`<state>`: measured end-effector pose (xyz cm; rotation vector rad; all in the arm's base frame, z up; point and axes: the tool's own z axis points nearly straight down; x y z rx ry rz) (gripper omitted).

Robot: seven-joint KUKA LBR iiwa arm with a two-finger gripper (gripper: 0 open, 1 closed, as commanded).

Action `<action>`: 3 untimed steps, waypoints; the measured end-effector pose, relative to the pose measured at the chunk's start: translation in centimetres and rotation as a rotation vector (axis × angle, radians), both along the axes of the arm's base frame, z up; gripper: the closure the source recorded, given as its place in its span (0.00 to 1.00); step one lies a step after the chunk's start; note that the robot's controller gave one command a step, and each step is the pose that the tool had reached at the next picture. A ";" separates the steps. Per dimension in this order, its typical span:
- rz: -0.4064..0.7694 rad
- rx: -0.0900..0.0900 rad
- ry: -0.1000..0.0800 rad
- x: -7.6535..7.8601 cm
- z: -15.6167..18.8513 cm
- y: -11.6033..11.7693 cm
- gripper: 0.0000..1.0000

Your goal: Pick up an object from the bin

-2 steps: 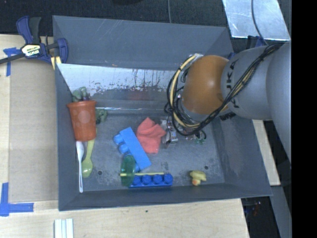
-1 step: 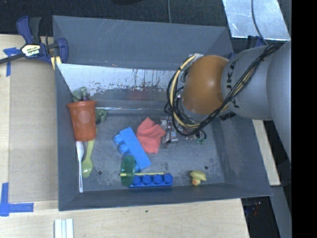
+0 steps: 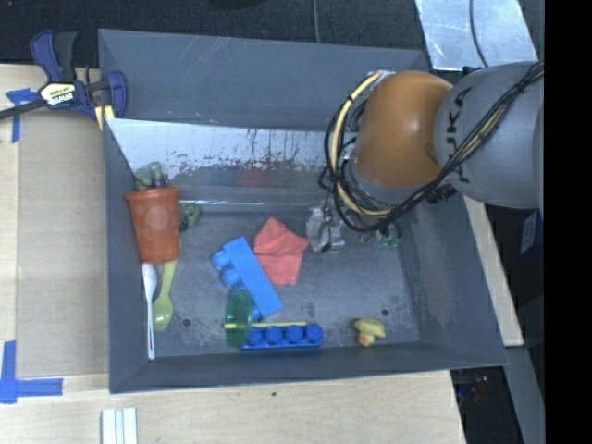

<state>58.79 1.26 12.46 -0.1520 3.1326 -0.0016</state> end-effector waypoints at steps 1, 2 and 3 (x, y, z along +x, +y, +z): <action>0.015 0.000 -0.001 -3.9 9.4 0.2 0.00; 0.016 0.000 0.000 -3.9 9.3 0.2 0.00; -0.059 0.001 -0.006 -5.3 3.7 2.1 0.00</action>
Offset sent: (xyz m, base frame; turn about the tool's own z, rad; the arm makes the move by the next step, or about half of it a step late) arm 0.0000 0.0000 0.0000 0.0000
